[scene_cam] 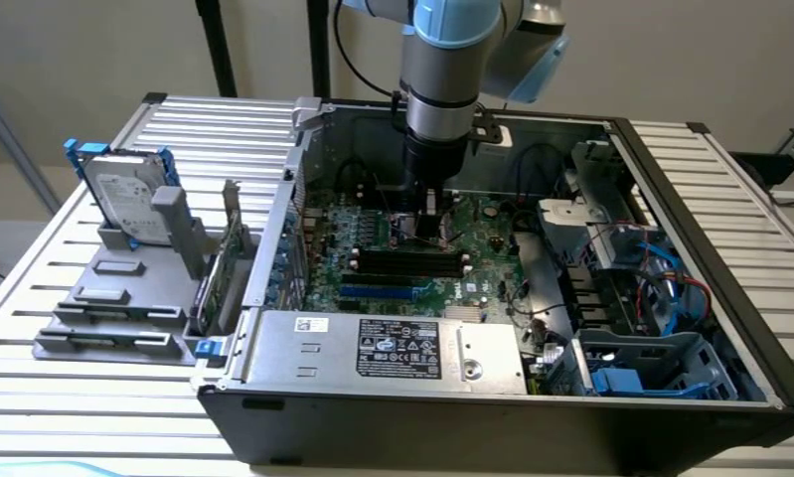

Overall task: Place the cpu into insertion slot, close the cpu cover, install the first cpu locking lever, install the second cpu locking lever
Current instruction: 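Place the cpu into insertion slot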

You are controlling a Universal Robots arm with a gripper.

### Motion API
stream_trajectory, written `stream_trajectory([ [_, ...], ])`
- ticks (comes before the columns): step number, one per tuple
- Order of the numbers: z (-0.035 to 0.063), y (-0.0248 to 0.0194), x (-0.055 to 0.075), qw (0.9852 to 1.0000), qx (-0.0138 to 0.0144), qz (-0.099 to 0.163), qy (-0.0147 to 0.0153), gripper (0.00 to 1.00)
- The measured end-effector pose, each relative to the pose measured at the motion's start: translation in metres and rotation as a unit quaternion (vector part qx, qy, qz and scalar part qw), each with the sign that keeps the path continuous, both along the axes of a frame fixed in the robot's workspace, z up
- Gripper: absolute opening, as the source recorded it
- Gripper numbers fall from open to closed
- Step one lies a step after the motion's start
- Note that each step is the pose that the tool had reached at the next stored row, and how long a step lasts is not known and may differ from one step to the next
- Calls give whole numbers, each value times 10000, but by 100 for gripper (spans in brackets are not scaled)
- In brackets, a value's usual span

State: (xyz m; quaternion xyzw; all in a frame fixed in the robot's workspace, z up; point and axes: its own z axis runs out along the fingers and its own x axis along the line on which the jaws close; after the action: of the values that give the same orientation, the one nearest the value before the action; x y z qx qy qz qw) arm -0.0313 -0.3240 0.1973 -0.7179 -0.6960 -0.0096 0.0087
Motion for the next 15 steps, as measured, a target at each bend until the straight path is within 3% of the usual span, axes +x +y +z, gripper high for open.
stream_trajectory([
  [15,-7,2,0,10000,5,0,-1,56],
])
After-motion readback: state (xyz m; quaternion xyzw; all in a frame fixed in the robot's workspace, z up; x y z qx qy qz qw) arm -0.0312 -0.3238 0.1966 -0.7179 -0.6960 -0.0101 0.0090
